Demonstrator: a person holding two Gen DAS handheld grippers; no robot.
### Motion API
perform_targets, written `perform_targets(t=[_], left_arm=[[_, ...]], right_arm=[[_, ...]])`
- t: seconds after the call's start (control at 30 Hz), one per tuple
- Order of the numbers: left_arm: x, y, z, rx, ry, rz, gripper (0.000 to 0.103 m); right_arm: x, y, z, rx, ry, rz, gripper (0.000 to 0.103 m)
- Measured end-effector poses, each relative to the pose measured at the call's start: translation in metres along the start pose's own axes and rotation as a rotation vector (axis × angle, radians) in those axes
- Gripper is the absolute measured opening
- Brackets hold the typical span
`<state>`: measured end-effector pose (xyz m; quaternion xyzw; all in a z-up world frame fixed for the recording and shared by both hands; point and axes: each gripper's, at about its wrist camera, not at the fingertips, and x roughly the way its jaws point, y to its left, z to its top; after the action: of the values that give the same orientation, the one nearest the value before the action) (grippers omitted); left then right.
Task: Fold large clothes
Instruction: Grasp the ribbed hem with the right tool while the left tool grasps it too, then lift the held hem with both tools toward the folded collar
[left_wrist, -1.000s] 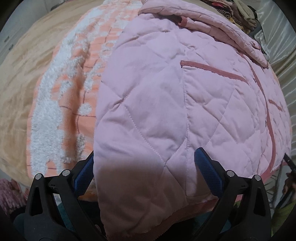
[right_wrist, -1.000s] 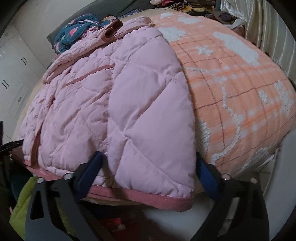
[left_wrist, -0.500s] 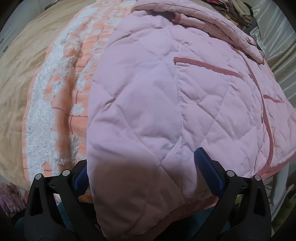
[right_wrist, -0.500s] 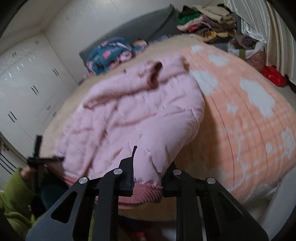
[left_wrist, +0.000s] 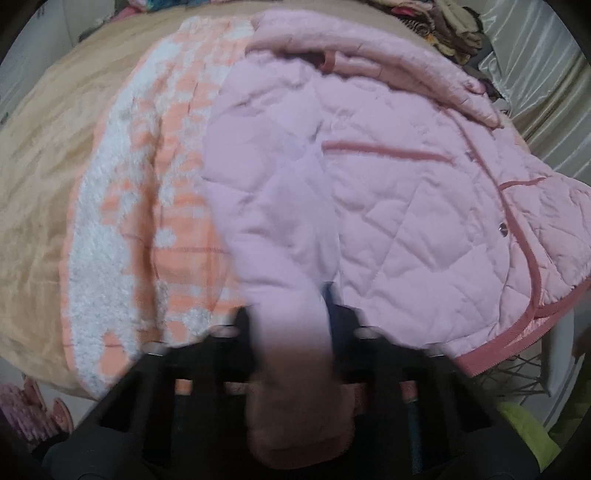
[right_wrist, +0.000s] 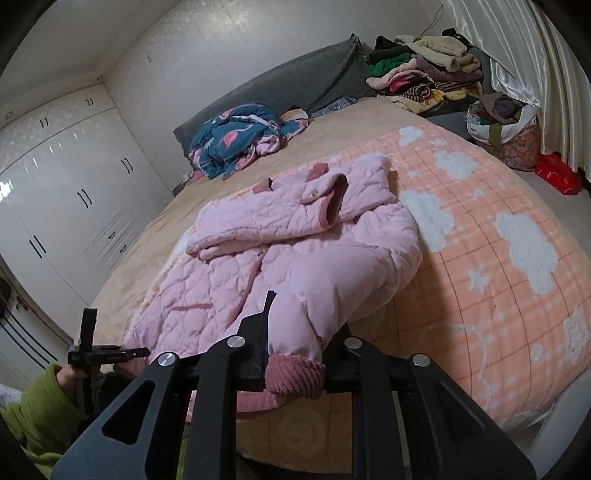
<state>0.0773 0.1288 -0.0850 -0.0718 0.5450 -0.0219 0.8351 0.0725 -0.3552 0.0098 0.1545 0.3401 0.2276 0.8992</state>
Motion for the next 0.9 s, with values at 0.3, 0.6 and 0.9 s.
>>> perform_targets(t=[0.3, 0.6, 0.9], left_arm=[[-0.055, -0.011, 0.056, -0.01, -0.161, -0.082, 0.008], [-0.091, -0.017, 0.142, -0.082, -0.281, -0.135, 0.008], [-0.101, -0.006, 0.239, -0.175, -0.352, -0.161, 0.008]], right_arm=[[0.001, -0.004, 0.047, 0.049, -0.071, 0.061, 0.016], [0.017, -0.006, 0.13, 0.07, -0.147, 0.086, 0.016], [0.056, -0.027, 0.211, 0.129, -0.209, 0.065, 0.015]])
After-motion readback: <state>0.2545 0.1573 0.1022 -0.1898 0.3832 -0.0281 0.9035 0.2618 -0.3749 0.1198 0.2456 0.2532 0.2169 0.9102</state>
